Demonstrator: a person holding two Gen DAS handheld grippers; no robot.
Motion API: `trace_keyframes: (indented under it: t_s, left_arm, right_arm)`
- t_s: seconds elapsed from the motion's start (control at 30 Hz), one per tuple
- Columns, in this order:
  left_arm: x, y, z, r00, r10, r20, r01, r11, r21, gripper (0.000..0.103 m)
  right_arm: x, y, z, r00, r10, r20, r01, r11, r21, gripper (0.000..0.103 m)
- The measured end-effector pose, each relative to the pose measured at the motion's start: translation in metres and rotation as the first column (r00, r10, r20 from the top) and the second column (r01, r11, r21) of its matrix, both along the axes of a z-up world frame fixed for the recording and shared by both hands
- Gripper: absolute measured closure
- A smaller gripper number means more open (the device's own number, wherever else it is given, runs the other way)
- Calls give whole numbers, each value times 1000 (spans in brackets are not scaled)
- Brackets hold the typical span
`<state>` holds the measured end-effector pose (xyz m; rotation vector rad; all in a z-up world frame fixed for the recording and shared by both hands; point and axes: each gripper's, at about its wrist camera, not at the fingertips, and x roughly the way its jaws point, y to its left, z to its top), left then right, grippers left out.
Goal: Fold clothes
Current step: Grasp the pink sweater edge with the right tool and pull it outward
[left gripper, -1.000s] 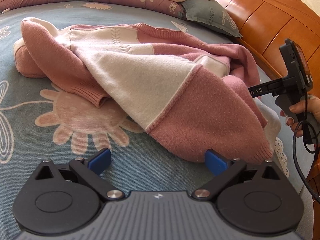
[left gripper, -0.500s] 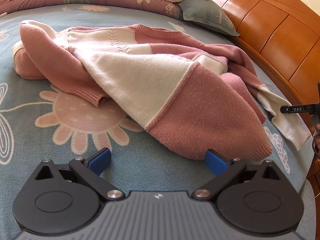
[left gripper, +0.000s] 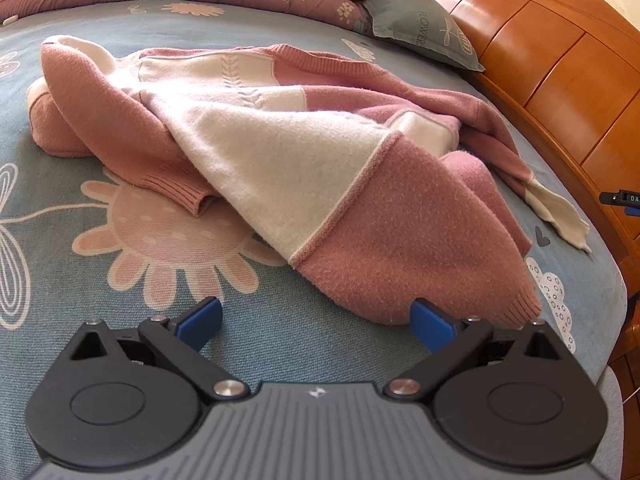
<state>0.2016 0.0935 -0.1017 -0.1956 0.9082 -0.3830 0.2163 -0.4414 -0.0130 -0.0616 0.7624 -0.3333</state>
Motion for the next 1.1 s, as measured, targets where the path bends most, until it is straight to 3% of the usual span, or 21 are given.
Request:
trace_keyframes:
  t_s: [0.1,0.3,0.47,0.63,0.73,0.8,0.9,0.97,1.1]
  left_arm:
    - [1,4,22,998,-12,65,12,1000,-2,3]
    - [9,15,47,992,5,126,-7,1000,20,3]
    - [22,19,47,990,21,142,-26,999,36,3]
    - [37,13,40,991,-1,134,-1,1000,15,3]
    - [42,4,34,992,-29,125,29,1000,2,3]
    - [42,-2,32,991,-44,126,42,999,18,3]
    - [38,-3,31,989,-61,133,57,998,36,3]
    - [35,-1,32,990,-56,132,51,998,37,3]
    - [33,1,30,992,-43,122,37,998,48,3]
  right_arm:
    - [34,39,-6,989,146,23,-147,987,56,0]
    - [129,110,-37,956,292,-29,-292,956,10,0]
    - [203,118,-56,961,273,-43,-274,962,-17,0]
    - [276,82,-65,982,188,-14,-183,971,153,0]
    - [307,68,-85,982,161,-97,-128,951,280,0]
    - [302,71,-86,980,173,-94,-143,953,265,0]
    - [265,80,-69,971,237,-23,-230,959,166,0]
    - [233,85,-56,948,318,17,-318,943,100,0]
    - [192,92,-62,916,396,-62,-400,912,-86,0]
